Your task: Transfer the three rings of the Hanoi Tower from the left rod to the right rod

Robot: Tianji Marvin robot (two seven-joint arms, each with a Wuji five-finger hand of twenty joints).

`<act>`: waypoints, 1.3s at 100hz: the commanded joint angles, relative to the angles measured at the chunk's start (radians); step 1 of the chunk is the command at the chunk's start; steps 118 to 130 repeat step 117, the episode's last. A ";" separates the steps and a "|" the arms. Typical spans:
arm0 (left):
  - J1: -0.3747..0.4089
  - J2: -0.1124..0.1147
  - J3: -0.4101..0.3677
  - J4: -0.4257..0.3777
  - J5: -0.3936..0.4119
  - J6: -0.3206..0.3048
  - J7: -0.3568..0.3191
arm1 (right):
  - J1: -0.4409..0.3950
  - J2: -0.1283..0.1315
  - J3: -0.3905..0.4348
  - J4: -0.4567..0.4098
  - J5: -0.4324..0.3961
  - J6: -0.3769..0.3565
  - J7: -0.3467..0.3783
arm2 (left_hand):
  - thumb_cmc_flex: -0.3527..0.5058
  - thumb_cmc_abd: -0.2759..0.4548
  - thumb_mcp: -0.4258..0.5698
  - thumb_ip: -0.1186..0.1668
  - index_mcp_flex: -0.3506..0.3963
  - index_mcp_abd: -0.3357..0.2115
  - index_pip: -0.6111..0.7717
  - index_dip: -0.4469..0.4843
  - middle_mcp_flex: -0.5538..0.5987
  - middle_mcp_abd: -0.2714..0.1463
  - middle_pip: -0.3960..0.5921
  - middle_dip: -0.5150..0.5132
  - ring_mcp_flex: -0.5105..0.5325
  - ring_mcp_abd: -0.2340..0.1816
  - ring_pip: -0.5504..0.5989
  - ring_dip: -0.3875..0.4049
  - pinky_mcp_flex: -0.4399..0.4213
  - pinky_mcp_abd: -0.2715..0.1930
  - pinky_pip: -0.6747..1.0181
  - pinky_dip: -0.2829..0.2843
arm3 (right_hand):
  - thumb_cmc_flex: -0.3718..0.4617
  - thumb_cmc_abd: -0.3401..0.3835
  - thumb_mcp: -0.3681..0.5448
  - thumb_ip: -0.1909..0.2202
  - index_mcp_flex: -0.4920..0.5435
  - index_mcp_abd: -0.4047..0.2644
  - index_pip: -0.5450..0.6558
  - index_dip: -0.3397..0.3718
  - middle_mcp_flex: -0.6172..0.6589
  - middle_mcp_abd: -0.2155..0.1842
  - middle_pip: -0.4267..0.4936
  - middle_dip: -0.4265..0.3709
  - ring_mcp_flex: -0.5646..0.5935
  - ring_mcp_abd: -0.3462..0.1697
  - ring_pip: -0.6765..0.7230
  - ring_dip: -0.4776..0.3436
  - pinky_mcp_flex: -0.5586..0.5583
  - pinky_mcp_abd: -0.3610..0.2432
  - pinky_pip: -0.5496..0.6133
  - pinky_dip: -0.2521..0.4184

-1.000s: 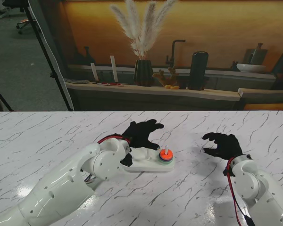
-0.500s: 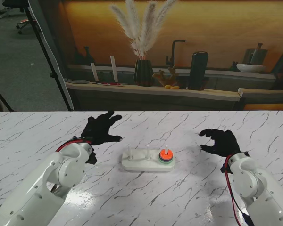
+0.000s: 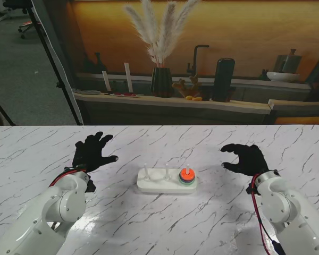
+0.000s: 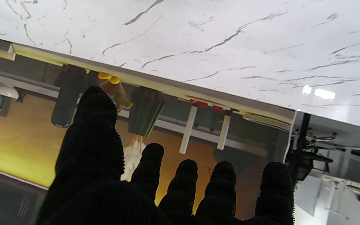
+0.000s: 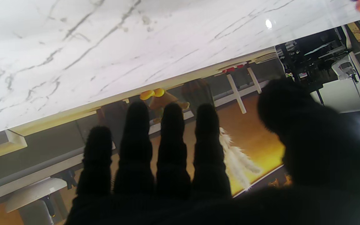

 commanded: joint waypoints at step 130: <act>0.025 -0.006 -0.010 0.023 0.004 0.005 0.004 | -0.015 -0.004 -0.022 -0.030 0.003 -0.004 0.027 | -0.027 0.040 -0.018 -0.015 0.005 -0.025 -0.005 -0.025 -0.021 -0.007 -0.017 -0.024 -0.027 -0.012 -0.020 -0.014 -0.027 -0.002 -0.087 -0.008 | -0.025 0.012 -0.009 0.046 0.000 -0.031 -0.011 -0.010 0.010 -0.014 -0.028 -0.041 -0.006 -0.016 -0.036 -0.032 -0.011 0.306 -0.010 -0.065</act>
